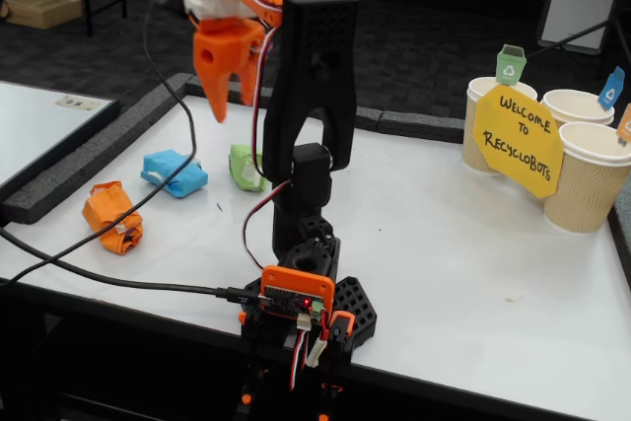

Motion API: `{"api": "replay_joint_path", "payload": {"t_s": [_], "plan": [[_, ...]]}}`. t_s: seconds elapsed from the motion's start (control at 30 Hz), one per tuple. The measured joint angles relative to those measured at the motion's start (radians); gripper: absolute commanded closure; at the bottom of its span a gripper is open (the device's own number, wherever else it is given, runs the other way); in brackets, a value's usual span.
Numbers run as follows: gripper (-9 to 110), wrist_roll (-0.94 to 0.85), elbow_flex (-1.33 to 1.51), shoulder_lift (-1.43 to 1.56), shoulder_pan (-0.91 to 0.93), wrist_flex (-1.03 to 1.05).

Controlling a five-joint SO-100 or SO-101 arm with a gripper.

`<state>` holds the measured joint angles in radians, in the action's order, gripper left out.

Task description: Sort rubbish by color.

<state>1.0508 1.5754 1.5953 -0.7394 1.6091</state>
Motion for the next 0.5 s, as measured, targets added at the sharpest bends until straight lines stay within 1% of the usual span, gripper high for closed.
{"api": "replay_joint_path", "payload": {"t_s": [0.1,0.27,0.5], "plan": [[75,0.084,0.098,0.0,0.058,-0.063],[70,0.121,0.186,0.0,0.091,-0.147],[69,0.123,0.186,0.0,0.075,-0.123]]}}
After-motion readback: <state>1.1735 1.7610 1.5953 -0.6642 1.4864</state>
